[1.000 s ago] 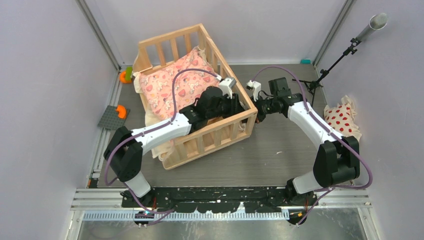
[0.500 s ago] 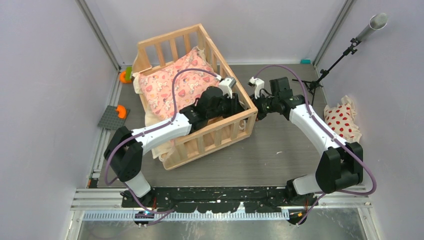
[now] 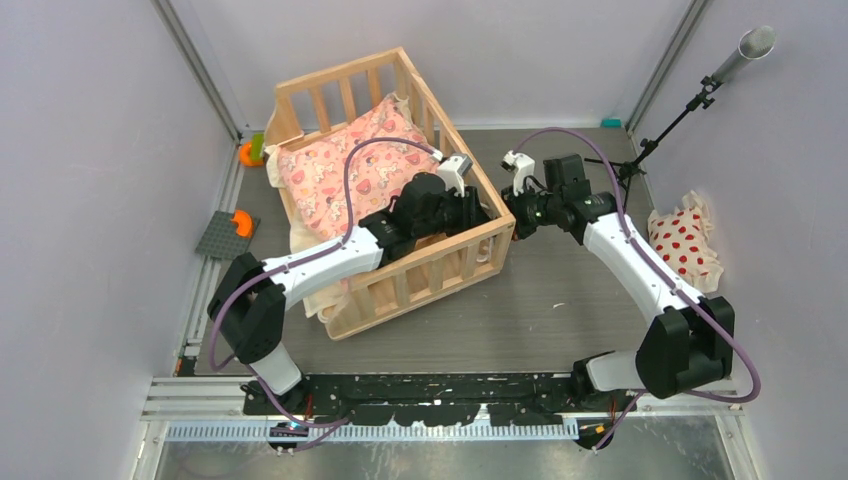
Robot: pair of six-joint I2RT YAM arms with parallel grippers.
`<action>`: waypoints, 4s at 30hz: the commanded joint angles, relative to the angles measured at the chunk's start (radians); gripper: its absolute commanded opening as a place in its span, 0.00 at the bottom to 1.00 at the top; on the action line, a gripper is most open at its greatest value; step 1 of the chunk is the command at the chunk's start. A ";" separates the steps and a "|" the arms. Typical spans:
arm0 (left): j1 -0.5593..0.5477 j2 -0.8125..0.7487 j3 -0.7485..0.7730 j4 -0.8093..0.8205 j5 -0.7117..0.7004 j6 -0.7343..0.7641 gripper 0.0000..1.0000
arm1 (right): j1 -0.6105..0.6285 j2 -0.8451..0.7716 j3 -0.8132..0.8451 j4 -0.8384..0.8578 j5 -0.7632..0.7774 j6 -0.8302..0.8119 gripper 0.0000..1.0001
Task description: Set up the pet bed
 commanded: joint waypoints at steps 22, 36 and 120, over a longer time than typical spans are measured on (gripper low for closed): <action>0.016 0.069 -0.150 0.239 -0.270 0.087 0.00 | 0.001 -0.077 0.003 0.047 0.317 0.074 0.01; 0.016 0.059 -0.119 0.097 -0.057 0.157 0.00 | 0.001 -0.143 -0.024 0.058 0.477 -0.020 0.01; 0.005 -0.016 0.052 -0.045 0.246 -0.095 0.00 | 0.180 -0.946 -0.797 0.638 0.415 0.805 0.30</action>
